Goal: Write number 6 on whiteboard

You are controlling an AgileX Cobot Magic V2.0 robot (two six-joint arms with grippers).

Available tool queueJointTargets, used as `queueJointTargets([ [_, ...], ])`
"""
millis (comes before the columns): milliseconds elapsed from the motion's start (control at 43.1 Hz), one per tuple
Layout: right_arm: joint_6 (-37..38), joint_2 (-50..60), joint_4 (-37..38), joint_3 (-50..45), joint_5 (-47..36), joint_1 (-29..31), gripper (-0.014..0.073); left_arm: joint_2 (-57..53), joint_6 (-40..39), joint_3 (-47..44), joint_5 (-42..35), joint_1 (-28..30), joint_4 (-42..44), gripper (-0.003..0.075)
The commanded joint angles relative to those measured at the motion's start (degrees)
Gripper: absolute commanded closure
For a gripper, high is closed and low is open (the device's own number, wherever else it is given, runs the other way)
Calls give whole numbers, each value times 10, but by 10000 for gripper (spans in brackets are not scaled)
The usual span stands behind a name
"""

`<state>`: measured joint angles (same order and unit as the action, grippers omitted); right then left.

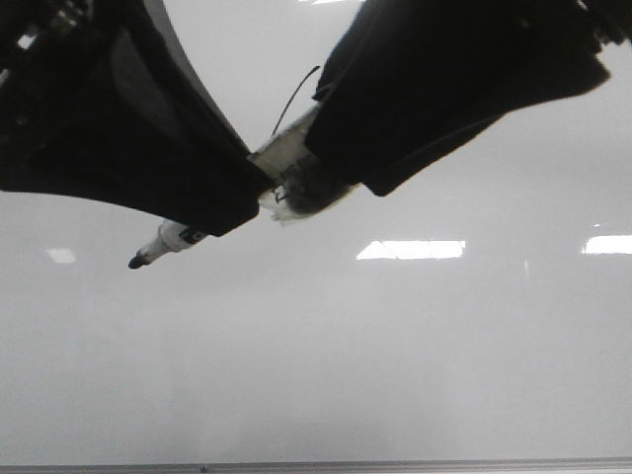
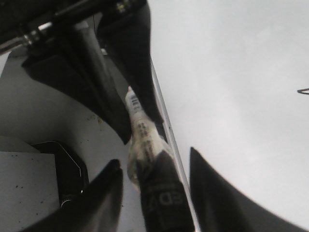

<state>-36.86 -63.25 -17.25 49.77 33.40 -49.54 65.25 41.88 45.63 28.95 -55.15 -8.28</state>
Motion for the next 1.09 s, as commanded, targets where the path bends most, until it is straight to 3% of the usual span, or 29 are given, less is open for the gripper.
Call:
queueJointTargets([
  [0, 13, 30, 6, 20, -37, 15, 76, -11, -11, 11, -41, 16, -5, 730],
  [116, 39, 64, 7, 13, -39, 66, 77, -12, -11, 4, -43, 44, -9, 730],
  [279, 57, 140, 7, -23, -45, 182, 88, -29, -11, 2, -44, 89, -37, 730],
  [441, 133, 224, 7, -81, -65, 308, 205, -76, -11, -23, -53, 167, -87, 730],
  [581, 194, 304, 7, -144, -87, 402, 330, -142, -22, -62, -53, 268, -132, 730],
  [697, 224, 364, 6, -186, -99, 434, 461, -199, -69, -90, -53, 360, -134, 730],
  [859, 224, 422, 6, -224, -111, 436, 669, -264, -99, -120, -48, 481, -134, 730],
  [1068, 224, 435, 6, -237, -115, 436, 655, -281, -147, -138, -57, 582, -135, 730],
])
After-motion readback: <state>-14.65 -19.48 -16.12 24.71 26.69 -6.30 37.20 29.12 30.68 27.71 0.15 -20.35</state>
